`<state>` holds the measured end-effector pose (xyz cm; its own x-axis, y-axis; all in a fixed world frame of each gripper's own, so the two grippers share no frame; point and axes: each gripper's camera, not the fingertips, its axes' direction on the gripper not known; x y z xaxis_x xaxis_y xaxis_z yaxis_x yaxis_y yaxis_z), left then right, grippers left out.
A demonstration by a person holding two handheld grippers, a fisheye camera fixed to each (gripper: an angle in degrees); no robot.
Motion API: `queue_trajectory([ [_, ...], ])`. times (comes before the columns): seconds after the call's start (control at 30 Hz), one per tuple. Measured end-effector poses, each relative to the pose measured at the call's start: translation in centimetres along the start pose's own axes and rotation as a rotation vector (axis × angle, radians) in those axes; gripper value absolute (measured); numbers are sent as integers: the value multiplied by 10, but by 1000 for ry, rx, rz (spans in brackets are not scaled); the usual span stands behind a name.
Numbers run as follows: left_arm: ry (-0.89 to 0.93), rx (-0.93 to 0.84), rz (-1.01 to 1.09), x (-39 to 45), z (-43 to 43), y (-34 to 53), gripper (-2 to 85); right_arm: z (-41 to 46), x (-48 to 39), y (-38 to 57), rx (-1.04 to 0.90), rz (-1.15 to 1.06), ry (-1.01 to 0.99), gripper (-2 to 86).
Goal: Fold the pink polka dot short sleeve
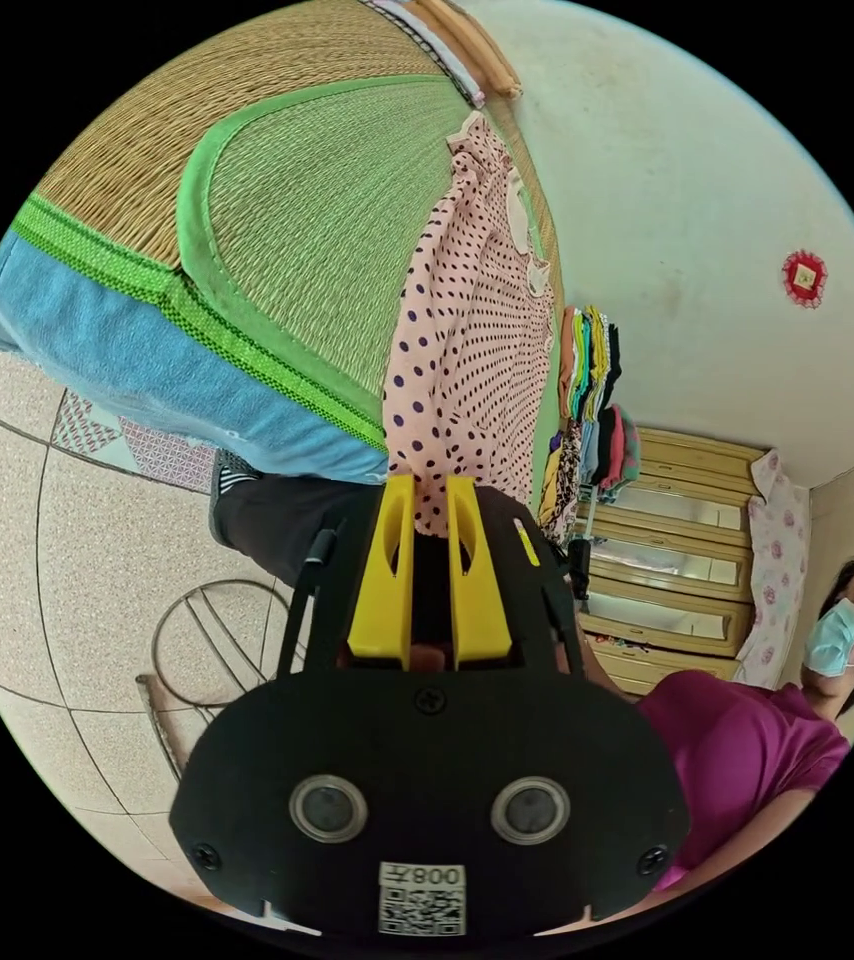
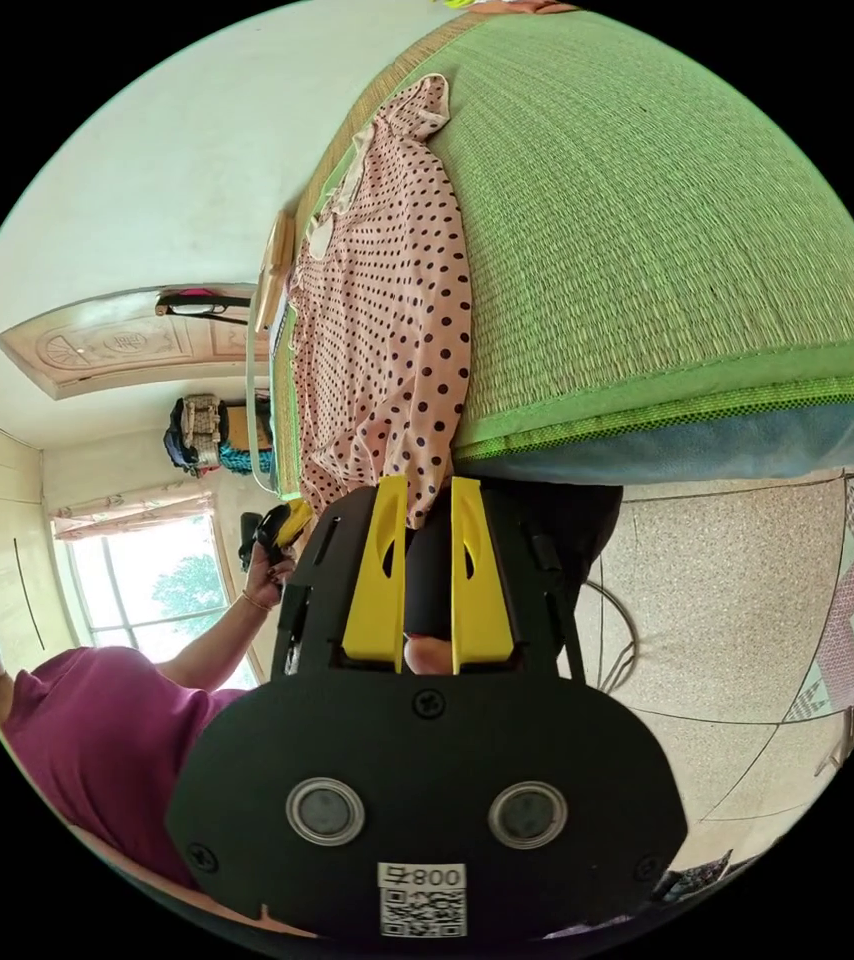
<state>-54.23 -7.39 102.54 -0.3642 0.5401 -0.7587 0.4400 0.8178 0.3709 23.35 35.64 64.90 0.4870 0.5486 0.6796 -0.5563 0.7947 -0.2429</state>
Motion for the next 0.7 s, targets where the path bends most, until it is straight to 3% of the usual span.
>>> queue_trajectory([
  [0.17,-62,-18,4,-26,19,6,30,7,0,2,-3,8,11,13],
  [0.43,-87,119,86,-51,15,13,18,-21,-7,9,135,-3,77,24],
  [0.53,-85,87,219,-29,53,-23,18,-32,-29,-17,225,-76,128,46],
  [0.7,-57,-71,515,40,193,-116,25,-26,-72,-90,333,-206,238,79],
])
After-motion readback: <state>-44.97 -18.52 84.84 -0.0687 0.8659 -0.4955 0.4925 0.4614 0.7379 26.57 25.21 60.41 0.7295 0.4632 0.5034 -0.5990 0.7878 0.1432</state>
